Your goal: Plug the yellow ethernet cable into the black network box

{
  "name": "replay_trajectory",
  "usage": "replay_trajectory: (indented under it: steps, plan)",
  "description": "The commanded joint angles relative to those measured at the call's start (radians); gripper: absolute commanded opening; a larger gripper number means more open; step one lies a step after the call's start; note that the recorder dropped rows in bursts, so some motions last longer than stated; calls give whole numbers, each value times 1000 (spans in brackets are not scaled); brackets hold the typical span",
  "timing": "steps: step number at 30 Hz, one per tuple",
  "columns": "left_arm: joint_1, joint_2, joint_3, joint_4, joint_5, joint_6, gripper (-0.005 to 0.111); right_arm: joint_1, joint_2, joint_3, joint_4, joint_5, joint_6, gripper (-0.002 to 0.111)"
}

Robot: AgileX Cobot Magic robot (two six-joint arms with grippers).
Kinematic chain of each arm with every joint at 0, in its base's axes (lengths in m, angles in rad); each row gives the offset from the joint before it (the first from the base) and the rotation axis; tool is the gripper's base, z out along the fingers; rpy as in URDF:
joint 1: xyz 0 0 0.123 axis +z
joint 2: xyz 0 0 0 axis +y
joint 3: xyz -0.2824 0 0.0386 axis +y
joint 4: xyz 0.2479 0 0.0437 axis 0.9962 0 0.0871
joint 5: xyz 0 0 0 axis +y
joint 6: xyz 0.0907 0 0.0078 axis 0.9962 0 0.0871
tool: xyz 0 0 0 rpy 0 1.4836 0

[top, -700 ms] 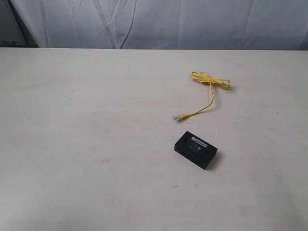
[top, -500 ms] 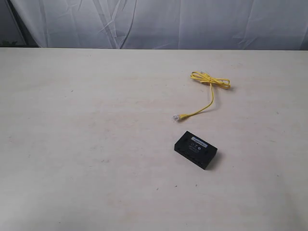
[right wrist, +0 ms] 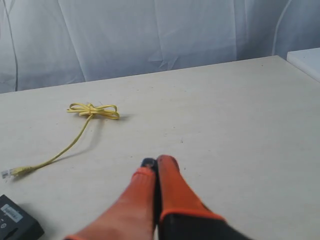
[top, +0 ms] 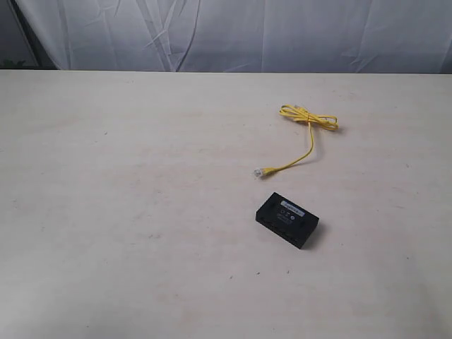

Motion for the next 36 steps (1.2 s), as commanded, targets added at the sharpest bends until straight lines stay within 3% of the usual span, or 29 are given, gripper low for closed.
replay_trajectory:
  steps: [1, 6, 9, 16, 21, 28, 32, 36]
  plan:
    - [2, -6, 4, 1, 0, 1, 0, -5, -7, 2, -9, -13, -2, -1]
    - [2, -6, 4, 1, 0, 1, 0, -5, -7, 2, 11, -46, -2, -1]
    - [2, -6, 4, 1, 0, 1, 0, -5, -7, 2, 229, -129, 3, -1]
    - [2, -6, 4, 1, 0, 1, 0, -5, -7, 2, 525, -555, 113, -1]
    - [2, -6, 4, 1, 0, 1, 0, -5, -7, -17, 531, -752, 123, -1]
    - [2, -6, 4, 5, 0, 1, 0, -5, 91, -218, 315, -678, 123, -1]
    - [2, -6, 4, 8, 0, 1, 0, -5, 252, -401, 99, -512, 123, -1]
    - [2, -6, 4, 110, -23, 1, 0, -5, 412, -565, -70, -317, 123, -1]
